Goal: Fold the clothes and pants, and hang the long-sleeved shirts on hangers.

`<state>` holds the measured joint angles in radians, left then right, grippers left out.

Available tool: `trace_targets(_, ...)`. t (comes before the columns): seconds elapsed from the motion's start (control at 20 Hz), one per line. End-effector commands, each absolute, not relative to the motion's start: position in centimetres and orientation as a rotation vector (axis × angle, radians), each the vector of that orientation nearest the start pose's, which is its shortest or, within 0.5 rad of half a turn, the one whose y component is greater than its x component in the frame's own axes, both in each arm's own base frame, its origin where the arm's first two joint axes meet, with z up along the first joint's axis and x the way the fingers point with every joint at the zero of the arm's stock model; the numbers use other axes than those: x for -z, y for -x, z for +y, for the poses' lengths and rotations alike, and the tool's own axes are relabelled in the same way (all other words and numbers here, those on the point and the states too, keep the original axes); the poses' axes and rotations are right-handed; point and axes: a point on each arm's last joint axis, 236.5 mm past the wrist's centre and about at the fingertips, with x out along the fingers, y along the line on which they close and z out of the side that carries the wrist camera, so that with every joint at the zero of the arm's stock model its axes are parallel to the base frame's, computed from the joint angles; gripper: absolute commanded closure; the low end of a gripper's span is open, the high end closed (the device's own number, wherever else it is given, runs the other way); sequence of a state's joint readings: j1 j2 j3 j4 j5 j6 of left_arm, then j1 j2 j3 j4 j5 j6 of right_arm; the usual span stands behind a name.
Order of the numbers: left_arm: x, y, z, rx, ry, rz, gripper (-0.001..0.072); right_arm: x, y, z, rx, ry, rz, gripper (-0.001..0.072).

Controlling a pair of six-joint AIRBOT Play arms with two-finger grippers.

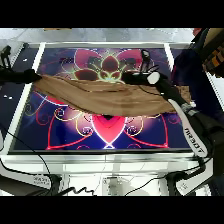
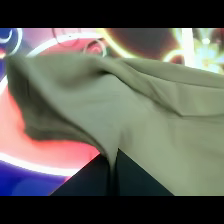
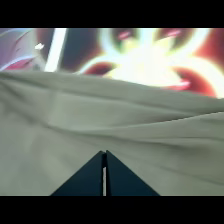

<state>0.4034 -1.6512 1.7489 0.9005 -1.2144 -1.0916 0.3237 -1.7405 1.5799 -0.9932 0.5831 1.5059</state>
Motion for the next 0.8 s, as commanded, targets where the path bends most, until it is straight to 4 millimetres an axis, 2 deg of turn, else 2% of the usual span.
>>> trace_targets(0.0, -13.9, -50.8, 6.2, 0.322, 0.276, 0.843, 0.0691, -3.3, -54.6, 31.5, -0.492, -0.454, 0.834, 0.0693)
trace_targets(0.25, -18.9, -50.3, 0.7, 0.503, 0.4, 0.737, 0.0691, -0.7, -54.2, 39.3, -0.562, -0.59, 0.918, 0.0694)
trace_targets(0.5, -23.2, -48.7, -4.2, 0.69, 0.494, 0.67, 0.0691, 2.4, -50.9, 48.1, -0.679, -0.735, 1.032, 0.0695)
trace_targets(0.6, -24.2, -48.4, -5.1, 0.722, 0.504, 0.652, 0.069, 4.1, -48.6, 50.5, -0.701, -0.739, 1.085, 0.0695)
trace_targets(0.75, -23.9, -48.4, -5.5, 0.728, 0.505, 0.659, 0.069, 5.2, -46.4, 52.4, -0.727, -0.714, 1.116, 0.0694)
